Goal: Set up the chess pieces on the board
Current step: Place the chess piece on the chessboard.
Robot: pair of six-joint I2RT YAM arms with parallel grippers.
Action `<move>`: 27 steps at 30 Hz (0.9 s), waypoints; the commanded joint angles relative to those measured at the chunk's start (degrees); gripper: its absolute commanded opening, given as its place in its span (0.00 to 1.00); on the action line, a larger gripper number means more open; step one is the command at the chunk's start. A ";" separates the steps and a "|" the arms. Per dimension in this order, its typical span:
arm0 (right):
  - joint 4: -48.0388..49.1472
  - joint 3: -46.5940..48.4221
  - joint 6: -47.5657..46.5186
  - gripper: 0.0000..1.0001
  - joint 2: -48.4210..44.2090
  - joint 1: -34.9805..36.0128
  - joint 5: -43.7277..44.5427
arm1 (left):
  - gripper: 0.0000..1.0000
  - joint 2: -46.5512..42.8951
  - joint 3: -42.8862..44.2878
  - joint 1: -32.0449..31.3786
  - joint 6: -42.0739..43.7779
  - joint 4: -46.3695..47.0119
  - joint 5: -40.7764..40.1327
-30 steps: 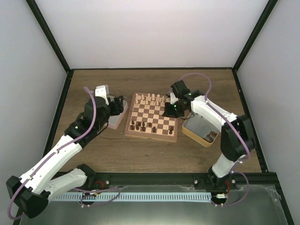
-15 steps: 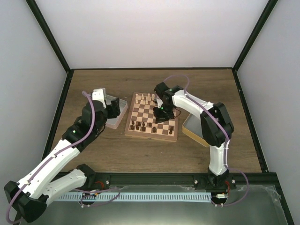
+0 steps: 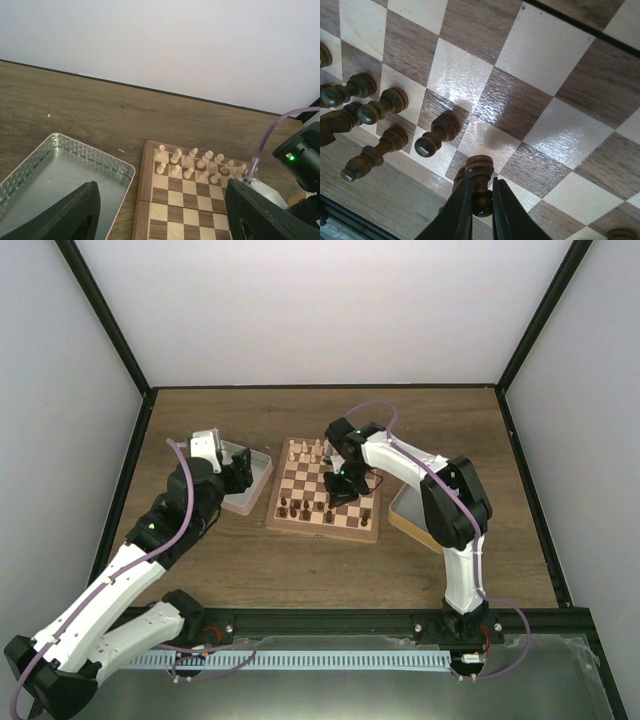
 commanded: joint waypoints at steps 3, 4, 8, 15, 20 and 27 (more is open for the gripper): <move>-0.70 1.87 -0.34 0.09 0.90 0.87 -0.60 | 0.70 -0.85 -0.63 0.45 0.69 0.41 -0.64; -0.65 1.77 -0.42 0.10 1.14 0.90 -0.45 | 0.70 -0.93 -0.63 0.45 0.69 0.45 -0.71; -0.63 2.01 -0.57 0.10 1.73 1.09 -0.46 | 0.70 -0.87 -0.68 0.45 0.70 0.37 -0.77; -0.63 2.07 -0.70 0.13 1.81 1.55 0.02 | 0.70 -1.00 -0.74 0.53 0.60 0.26 -0.94; -0.09 2.14 -0.35 0.18 1.51 1.65 0.57 | 0.71 -0.86 -0.73 0.62 0.63 0.20 -0.90; 1.41 2.50 0.56 0.21 0.13 1.65 0.81 | 0.70 -0.78 -0.69 0.67 0.61 0.20 -0.77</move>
